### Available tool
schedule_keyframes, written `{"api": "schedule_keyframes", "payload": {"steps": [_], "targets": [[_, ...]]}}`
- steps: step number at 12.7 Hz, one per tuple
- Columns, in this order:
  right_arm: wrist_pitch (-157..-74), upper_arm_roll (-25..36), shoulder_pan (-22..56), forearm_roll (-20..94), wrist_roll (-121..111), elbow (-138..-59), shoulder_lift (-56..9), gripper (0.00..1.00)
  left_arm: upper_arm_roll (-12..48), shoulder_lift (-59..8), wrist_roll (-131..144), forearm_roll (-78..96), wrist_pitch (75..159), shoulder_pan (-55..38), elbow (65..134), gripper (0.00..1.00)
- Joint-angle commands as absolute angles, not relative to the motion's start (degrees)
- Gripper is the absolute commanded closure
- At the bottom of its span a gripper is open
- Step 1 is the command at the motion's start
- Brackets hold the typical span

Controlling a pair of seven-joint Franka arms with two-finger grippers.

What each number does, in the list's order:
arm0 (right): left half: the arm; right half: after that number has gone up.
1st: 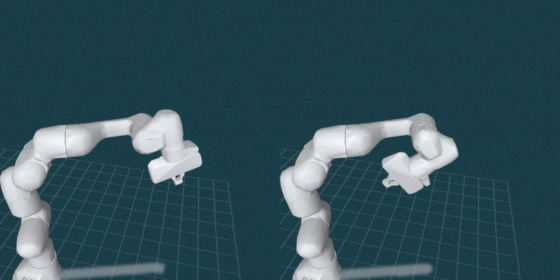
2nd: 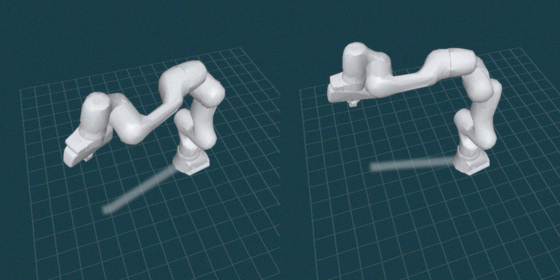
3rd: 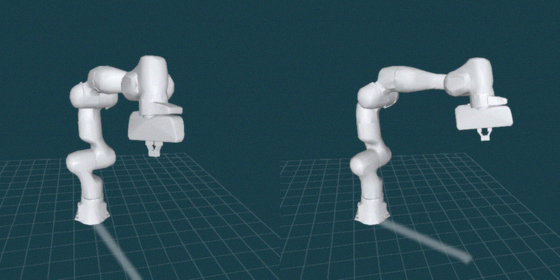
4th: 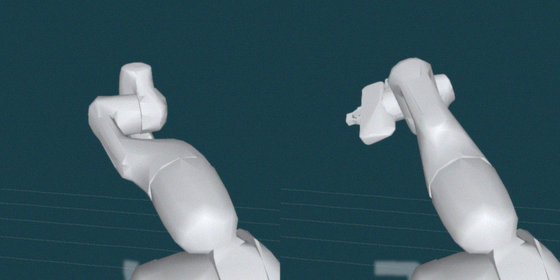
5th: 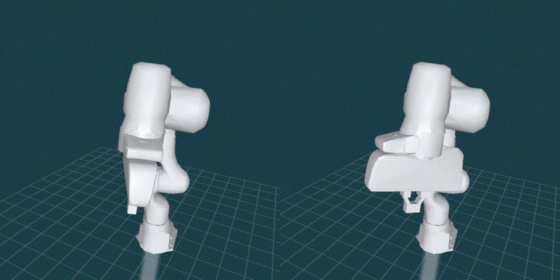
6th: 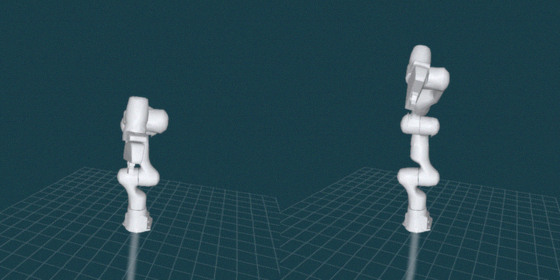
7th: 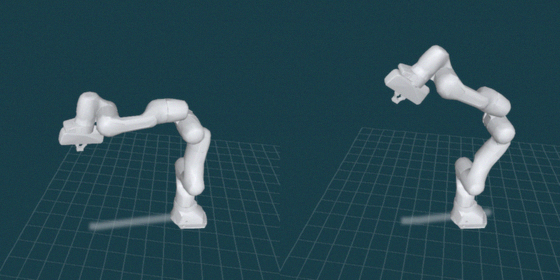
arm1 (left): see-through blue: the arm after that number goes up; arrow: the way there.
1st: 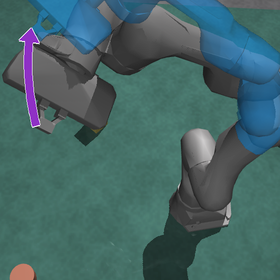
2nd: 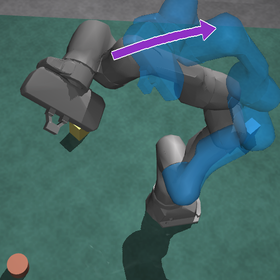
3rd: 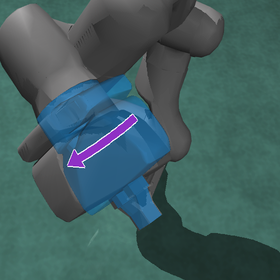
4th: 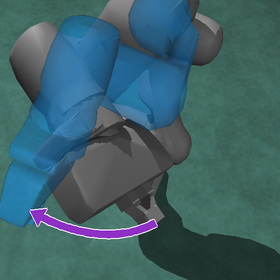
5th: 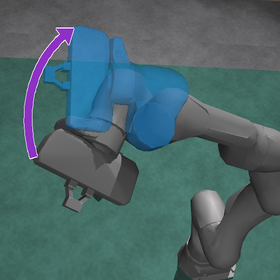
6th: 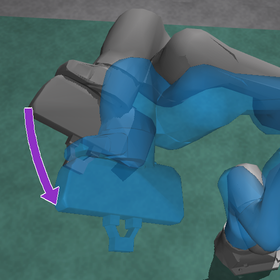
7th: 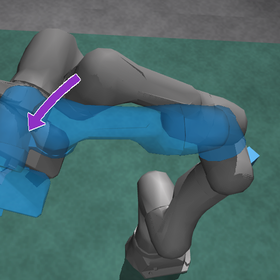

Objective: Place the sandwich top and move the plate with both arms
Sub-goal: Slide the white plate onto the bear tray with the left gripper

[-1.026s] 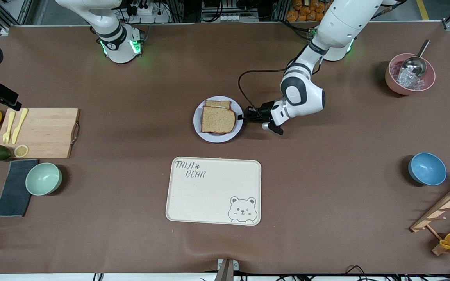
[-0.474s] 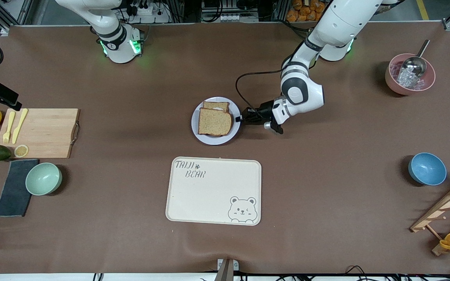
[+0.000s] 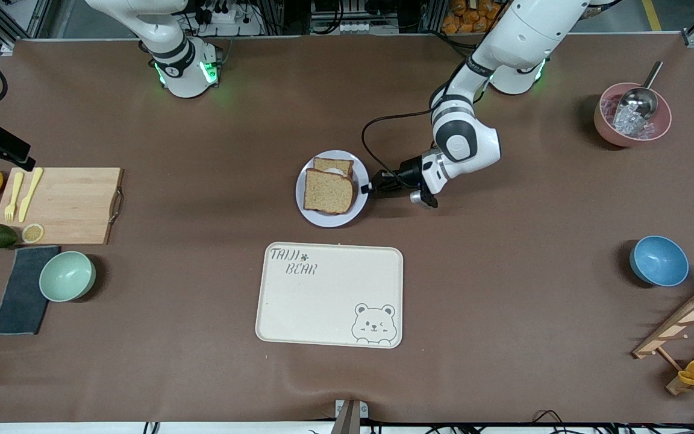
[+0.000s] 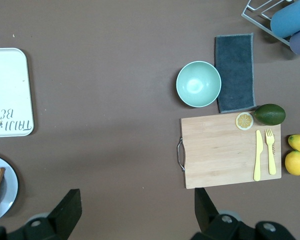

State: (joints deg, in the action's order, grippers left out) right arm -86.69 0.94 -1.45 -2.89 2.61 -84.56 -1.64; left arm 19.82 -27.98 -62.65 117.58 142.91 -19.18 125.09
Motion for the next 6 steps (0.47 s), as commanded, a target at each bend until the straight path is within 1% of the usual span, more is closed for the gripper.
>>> {"api": "schedule_keyframes", "payload": {"steps": [1, 4, 6], "targets": [[-85.87, 0.44, -1.67, -3.16, 2.37, -84.64, -0.7, 0.0, 20.65, -25.4, -63.81, 121.11, 143.26, -18.28, 125.68, 1.0], [-85.78, 0.44, -1.67, -3.16, 2.37, -84.64, -0.7, 0.0, 20.57, -24.87, -63.9, 122.43, 139.23, -16.97, 125.86, 1.0], [-85.69, 0.53, -1.76, -3.16, 2.37, -84.64, -0.7, 0.0, 20.65, -24.44, -63.81, 123.04, 139.13, -16.44, 125.77, 1.0]]}}
